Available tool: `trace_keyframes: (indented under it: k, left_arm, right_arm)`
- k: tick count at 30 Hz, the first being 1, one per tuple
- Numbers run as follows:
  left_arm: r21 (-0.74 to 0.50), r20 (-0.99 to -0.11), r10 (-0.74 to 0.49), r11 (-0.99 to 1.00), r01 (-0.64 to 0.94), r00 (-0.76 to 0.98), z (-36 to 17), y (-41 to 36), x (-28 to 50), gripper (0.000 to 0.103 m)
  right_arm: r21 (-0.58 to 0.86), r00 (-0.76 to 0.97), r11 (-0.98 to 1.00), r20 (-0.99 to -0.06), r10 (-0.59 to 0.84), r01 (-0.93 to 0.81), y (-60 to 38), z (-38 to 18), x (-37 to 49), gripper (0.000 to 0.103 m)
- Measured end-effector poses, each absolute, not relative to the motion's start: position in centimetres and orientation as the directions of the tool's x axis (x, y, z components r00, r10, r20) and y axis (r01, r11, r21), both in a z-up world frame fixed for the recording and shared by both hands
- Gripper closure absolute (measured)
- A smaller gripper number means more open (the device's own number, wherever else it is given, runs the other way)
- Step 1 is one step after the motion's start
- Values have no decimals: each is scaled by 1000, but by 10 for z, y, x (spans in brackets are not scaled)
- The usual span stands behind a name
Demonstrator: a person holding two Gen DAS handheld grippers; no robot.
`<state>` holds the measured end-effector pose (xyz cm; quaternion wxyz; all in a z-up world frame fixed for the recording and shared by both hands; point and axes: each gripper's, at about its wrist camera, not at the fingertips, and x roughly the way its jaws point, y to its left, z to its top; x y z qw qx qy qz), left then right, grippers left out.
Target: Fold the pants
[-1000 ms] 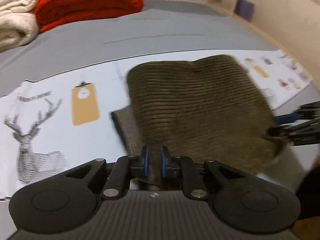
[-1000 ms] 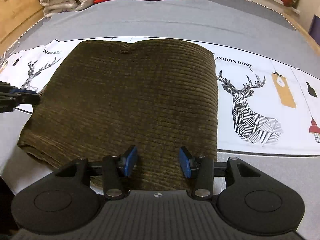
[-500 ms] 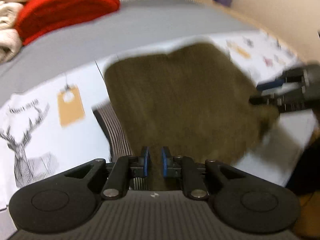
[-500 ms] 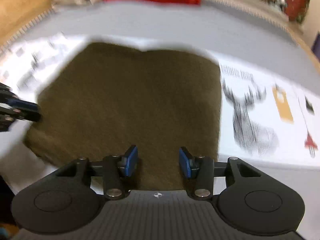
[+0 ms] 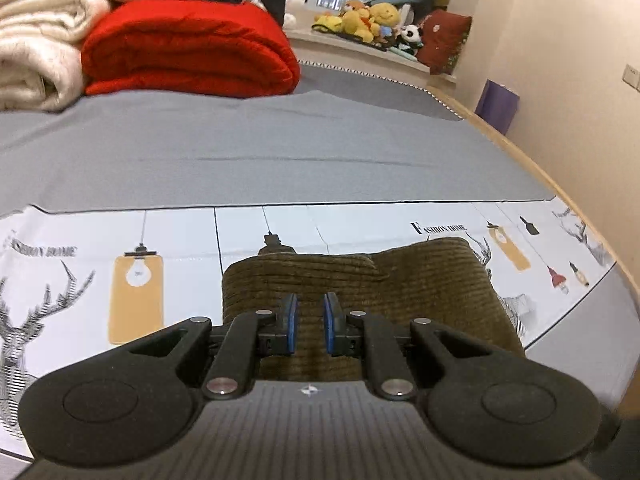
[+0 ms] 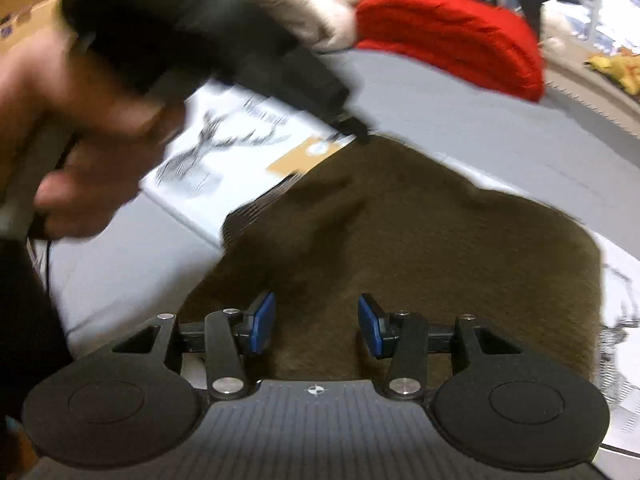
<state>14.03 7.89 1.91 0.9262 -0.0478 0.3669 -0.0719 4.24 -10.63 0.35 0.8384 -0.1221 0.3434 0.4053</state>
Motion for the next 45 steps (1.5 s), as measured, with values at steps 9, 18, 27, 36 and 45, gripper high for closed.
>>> trace_keyframes:
  k: [9,18,27,36,45]
  left_arm:
    - [-17,-819,-26,1000,21,573,-24,88,185,98]
    - [-51,-821,-48,999,10,568,-23,92,186,98]
    - [-39,-817,-47,999,26,575,-19,87,183,94]
    - [103,-683,-4,989,102,731,26,53,124,40]
    - [176,-412,77,984,-4,908,121,32,16,2]
  right_arm:
    - [-20,389,535,-710,587,-844,-91,4,43,62]
    - [145,707,908,-585,399,-393,-207,44,176,53]
    - [111,610,961,-753,248,-254,-211,-9,238,55]
    - [213,723,972,-655,220,-104,-243,54,165,36]
    - [288,815,947,-509,278,-143,-277,102,19,5]
